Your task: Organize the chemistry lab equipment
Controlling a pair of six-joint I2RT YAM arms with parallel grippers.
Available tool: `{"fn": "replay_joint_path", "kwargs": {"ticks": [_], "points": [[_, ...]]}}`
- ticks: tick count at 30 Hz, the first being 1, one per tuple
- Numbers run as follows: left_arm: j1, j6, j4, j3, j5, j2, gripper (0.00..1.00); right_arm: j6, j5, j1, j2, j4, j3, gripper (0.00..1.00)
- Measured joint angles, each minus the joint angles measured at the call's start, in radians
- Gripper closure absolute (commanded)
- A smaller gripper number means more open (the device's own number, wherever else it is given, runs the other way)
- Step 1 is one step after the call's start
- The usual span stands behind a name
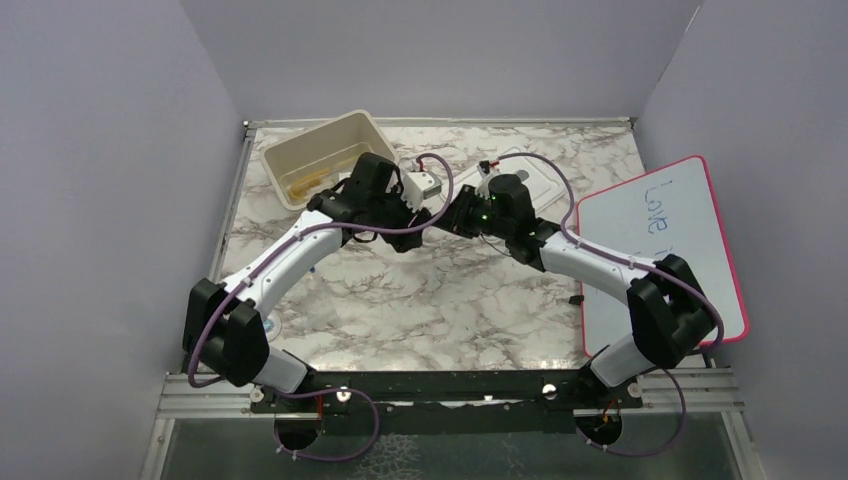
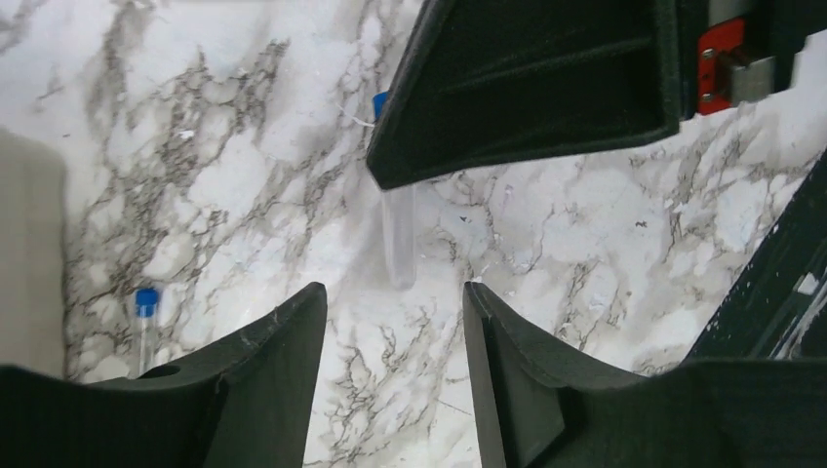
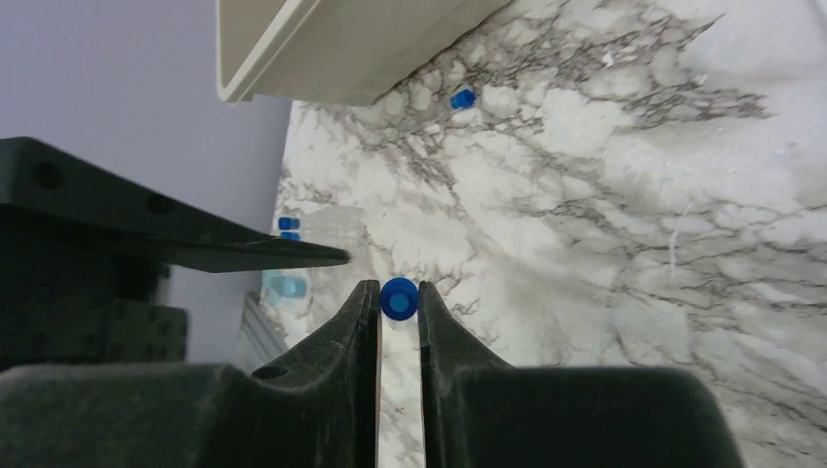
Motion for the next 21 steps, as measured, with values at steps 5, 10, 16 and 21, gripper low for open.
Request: {"fn": "replay_joint_path", "kwargs": {"ticks": [5,10,16,21], "points": [[0.0,0.013,0.0,0.006,-0.129,-0.133,0.34,-0.109,0.081,0.014,-0.001,-0.056,0.038,0.87],[0.001,0.011,0.044,0.083,-0.29,-0.338,0.33,-0.222,0.212,0.103,-0.001,-0.107,0.105,0.87],[0.0,-0.06,0.166,0.141,-0.465,-0.495,0.33,-0.341,0.392,0.293,0.089,-0.134,0.268,0.87],[0.0,-0.111,0.199,0.169,-0.645,-0.538,0.32,-0.441,0.542,0.454,0.241,-0.148,0.42,0.87]]}}
